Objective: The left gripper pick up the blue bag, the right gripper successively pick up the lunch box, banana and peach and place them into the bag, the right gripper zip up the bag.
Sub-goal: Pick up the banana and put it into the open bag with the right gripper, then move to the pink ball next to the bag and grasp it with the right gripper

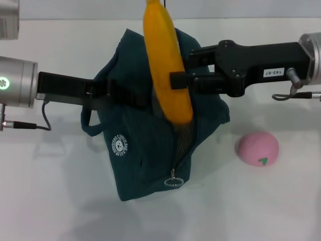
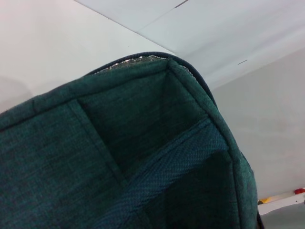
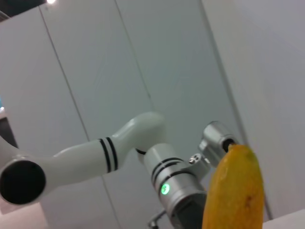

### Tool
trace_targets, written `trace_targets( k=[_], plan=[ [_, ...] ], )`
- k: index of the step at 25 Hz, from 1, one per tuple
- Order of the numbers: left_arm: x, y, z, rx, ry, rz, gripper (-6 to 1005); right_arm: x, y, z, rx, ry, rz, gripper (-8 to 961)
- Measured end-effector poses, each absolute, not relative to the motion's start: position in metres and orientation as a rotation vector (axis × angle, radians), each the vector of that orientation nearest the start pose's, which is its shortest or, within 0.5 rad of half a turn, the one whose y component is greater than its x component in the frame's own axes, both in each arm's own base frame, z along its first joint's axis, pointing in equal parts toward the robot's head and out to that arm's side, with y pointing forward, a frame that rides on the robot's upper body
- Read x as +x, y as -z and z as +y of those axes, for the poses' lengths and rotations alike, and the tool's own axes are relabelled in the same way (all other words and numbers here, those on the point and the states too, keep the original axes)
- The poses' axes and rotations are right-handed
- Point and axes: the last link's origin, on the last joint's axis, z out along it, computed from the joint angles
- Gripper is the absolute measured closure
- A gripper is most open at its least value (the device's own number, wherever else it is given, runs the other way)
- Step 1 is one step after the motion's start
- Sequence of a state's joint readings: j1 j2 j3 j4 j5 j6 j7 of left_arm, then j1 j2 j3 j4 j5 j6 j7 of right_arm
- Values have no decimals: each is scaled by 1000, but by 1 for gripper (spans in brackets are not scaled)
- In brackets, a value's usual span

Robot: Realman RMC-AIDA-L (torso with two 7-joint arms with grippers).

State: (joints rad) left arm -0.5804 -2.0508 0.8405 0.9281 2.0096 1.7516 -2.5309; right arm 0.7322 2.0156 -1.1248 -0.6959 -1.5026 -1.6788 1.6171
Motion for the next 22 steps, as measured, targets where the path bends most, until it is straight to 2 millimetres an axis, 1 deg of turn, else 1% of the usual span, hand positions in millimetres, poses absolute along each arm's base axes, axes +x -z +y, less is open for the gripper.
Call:
trace_targets(
  k=[5, 7, 12, 15, 17, 18, 19, 20, 22],
  plan=[
    [-207, -30, 337, -2609, 602, -1828, 958, 130, -2, 359, -2989, -1096, 394, 375],
    [-207, -30, 337, -2608, 602, -1828, 958, 133, 1, 362, -2964, -1089, 440, 370],
    [-208, -30, 337, -2608, 603, -1830, 958, 134, 2, 363, -2949, -1104, 465, 359],
    [-208, -30, 336, -2607, 603, -1831, 958, 134, -2, 364, -2935, -1113, 456, 352],
    [-209, -30, 336, -2606, 603, -1833, 958, 134, -10, 365, -2920, -1111, 430, 347],
    [-209, -30, 336, -2605, 604, -1834, 958, 135, -13, 366, -2916, -1104, 418, 309],
    [-209, -30, 336, -2605, 604, -1834, 959, 137, -23, 367, -2915, -1052, 386, 272],
    [-209, -30, 335, -2605, 603, -1834, 959, 139, -28, 367, -2919, -1011, 375, 235],
    [-210, -30, 335, -2604, 603, -1833, 959, 142, -40, 369, -2935, -879, 344, 160]
  ],
)
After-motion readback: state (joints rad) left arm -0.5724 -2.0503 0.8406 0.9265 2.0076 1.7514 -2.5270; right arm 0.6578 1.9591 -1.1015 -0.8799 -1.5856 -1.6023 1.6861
